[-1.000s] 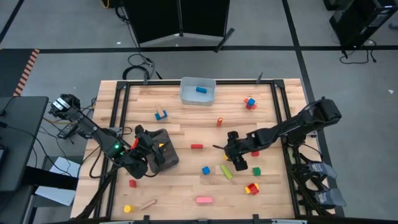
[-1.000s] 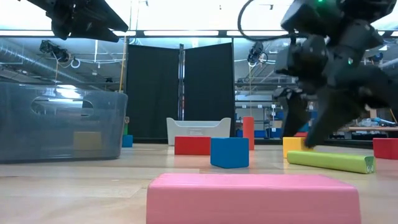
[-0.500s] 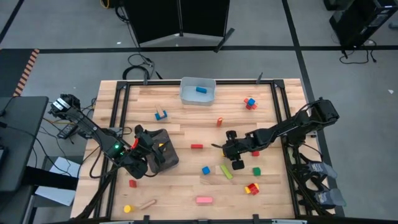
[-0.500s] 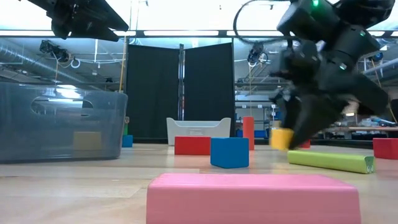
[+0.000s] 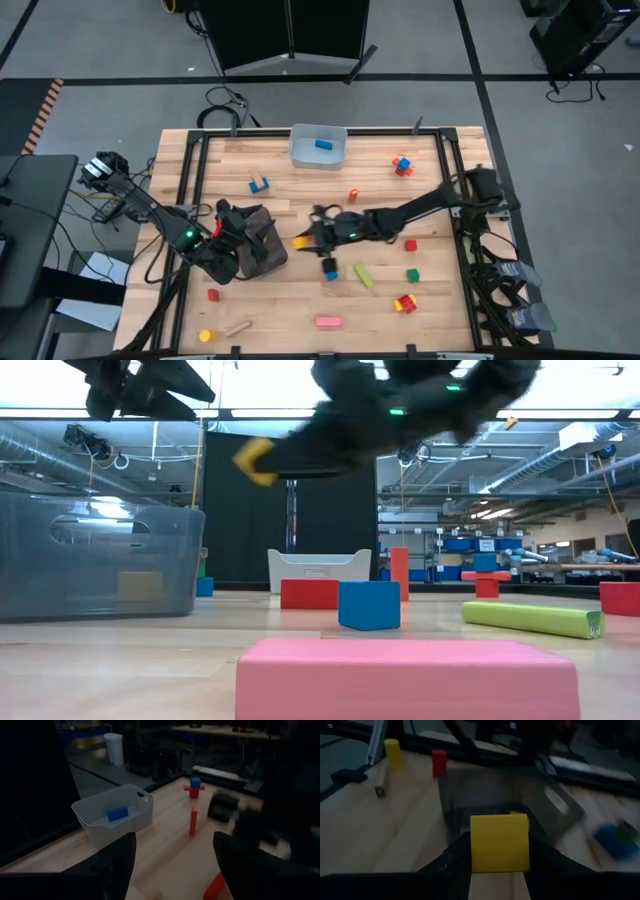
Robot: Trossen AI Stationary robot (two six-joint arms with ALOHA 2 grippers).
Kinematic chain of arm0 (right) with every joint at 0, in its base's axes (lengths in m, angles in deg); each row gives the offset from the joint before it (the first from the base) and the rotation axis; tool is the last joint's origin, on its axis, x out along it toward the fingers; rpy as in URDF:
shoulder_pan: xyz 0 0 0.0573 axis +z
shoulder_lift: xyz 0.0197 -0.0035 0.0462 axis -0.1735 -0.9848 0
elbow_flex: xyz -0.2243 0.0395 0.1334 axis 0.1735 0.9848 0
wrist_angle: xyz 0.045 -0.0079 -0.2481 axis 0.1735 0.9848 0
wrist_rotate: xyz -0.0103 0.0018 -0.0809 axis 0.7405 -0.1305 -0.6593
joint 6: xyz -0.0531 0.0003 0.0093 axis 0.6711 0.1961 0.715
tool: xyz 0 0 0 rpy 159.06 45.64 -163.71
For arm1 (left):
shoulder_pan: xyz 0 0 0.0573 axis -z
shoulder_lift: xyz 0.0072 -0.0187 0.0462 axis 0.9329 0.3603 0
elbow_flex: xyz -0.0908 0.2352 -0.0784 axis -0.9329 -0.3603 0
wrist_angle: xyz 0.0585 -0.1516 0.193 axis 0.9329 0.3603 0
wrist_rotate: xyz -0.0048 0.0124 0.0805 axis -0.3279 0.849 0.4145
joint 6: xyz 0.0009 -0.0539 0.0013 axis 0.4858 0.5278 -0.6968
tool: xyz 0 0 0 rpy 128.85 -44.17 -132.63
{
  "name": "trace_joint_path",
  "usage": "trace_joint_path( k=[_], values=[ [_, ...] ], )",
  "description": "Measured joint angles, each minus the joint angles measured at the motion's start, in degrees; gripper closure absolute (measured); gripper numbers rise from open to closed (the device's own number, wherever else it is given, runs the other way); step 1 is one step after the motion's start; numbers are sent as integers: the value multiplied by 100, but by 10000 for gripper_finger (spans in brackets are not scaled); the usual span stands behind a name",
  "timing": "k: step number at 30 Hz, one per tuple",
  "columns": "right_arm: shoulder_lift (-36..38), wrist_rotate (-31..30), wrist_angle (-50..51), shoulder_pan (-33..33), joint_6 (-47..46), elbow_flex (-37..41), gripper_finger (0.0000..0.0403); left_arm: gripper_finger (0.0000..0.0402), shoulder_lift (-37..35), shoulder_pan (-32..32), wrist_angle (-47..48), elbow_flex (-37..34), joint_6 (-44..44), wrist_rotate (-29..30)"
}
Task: Sort blocks by size
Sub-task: Put the yellow square block into the black bin, then put the yellow cylindrical block into the gray bin
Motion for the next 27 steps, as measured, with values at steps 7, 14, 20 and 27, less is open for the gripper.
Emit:
trace_joint_path(
  k=[7,14,20,27],
  values=[
    [-1188,159,48,-37,15,-1606,259,129,-11,137,-31,4,3,187],
    [-1548,187,176,-187,-165,-1956,105,129,-15,155,-36,4,7,171],
    [-892,-55,-446,-445,-172,-1016,39,129,-31,155,-59,39,13,-205],
    [575,-320,-1629,-682,-95,1121,88,129,12,144,720,449,-5,-2854]
  ],
)
